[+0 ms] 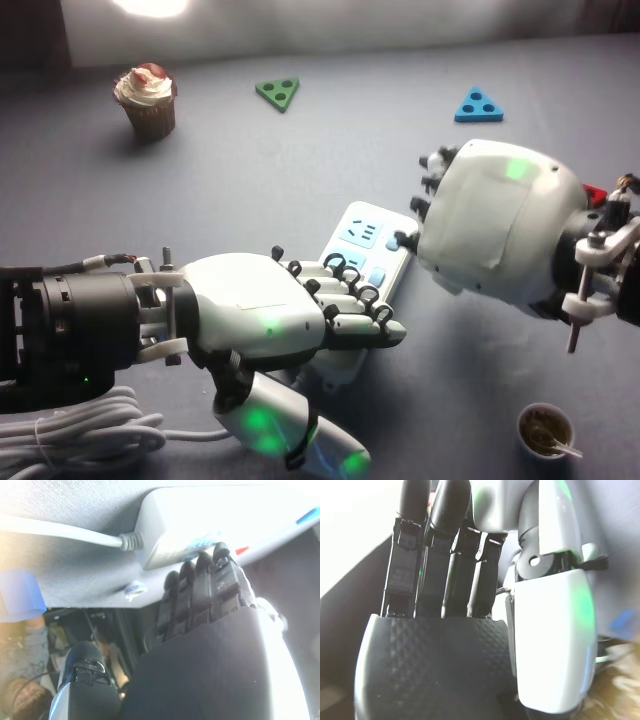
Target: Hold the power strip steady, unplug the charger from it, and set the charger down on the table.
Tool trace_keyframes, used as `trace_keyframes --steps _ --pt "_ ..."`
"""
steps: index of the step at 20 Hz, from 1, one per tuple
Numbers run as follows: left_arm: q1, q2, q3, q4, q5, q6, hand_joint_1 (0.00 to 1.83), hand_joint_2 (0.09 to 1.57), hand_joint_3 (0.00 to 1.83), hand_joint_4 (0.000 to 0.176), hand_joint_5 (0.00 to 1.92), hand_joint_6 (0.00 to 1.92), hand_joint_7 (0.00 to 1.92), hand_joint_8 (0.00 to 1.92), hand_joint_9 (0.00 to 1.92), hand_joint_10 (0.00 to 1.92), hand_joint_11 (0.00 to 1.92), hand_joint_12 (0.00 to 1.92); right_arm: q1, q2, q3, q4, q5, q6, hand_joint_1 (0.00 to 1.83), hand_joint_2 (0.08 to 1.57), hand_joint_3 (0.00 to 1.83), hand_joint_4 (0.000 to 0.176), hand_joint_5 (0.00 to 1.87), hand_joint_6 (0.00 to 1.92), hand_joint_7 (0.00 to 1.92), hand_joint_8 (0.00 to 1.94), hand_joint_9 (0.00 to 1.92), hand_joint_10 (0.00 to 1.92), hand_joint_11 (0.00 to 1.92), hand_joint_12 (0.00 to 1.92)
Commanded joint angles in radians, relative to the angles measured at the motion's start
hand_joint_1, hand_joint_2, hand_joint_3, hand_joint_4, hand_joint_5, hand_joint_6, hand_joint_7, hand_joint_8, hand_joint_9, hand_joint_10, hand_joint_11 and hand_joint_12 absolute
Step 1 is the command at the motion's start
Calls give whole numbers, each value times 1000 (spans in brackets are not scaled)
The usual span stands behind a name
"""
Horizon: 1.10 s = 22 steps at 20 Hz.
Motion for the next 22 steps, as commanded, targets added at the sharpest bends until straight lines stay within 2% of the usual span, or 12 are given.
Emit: trace_keyframes --steps 1,3,4,5,6,7,8,11,15,17,20,22 --pt "-9 -3 4 -16 -40 -9 0 1052 0 0 103 3 109 1 93 0 72 10 7 8 8 -45 -97 -27 1237 1083 3 22 997 958 1111 757 1131 200 803 872" --pt "-12 -3 4 -17 -40 -10 0 1054 0 0 104 3 115 3 99 3 74 11 1 1 23 -45 -92 -31 1224 1100 0 30 975 1019 1062 821 1117 36 759 878" --pt "-14 -3 4 -17 -40 -10 0 1055 1 0 105 3 117 3 104 4 81 14 -1 -5 33 -45 -92 -34 1180 1098 0 0 1007 928 976 329 1084 9 737 852" --pt "-15 -3 4 -17 -40 -10 0 1056 1 0 104 2 117 3 103 4 80 13 -2 -8 39 -45 -92 -35 1171 1092 1 0 1017 904 984 110 1043 1 692 833" --pt "-16 -3 4 -17 -40 -11 0 1054 0 0 111 5 121 4 110 6 88 16 -4 -14 48 -45 -92 -36 1170 1029 0 0 872 341 921 27 944 0 604 812" --pt "-16 -3 4 -17 -40 -12 0 1051 0 0 107 3 111 0 100 1 79 12 -4 -20 57 -45 -92 -36 1147 999 0 0 836 105 861 6 872 0 512 814" --pt "-17 -3 4 -18 -40 -12 0 1049 0 0 104 1 106 0 94 0 73 10 -6 -25 63 -45 -97 -36 1113 988 0 0 809 25 817 0 828 0 452 828" --pt "-19 -2 4 -18 -40 -13 0 1048 0 0 116 5 120 6 106 5 84 14 -13 -36 68 -45 -109 -35 970 984 0 0 504 0 568 0 588 0 240 795" --pt "-20 0 3 -18 -39 -15 0 1048 0 0 110 5 128 7 117 8 82 12 -15 -15 32 -17 -112 16 765 937 0 0 384 0 444 0 455 0 164 696" --pt "-21 1 3 -18 -39 -15 0 1046 0 0 101 1 122 4 113 5 79 11 -15 9 -4 13 -111 65 750 915 0 0 373 0 431 0 440 0 154 665" --pt "-22 3 1 -18 -39 -15 0 1045 0 0 101 0 122 3 113 5 79 11 2 102 -93 14 -91 312 749 914 1 0 373 0 430 0 439 0 156 657" --pt "-22 7 0 -18 -39 -18 0 1045 0 0 101 0 122 3 113 4 79 11 14 172 -158 14 -80 435 749 913 1 0 373 0 430 0 439 0 157 655"
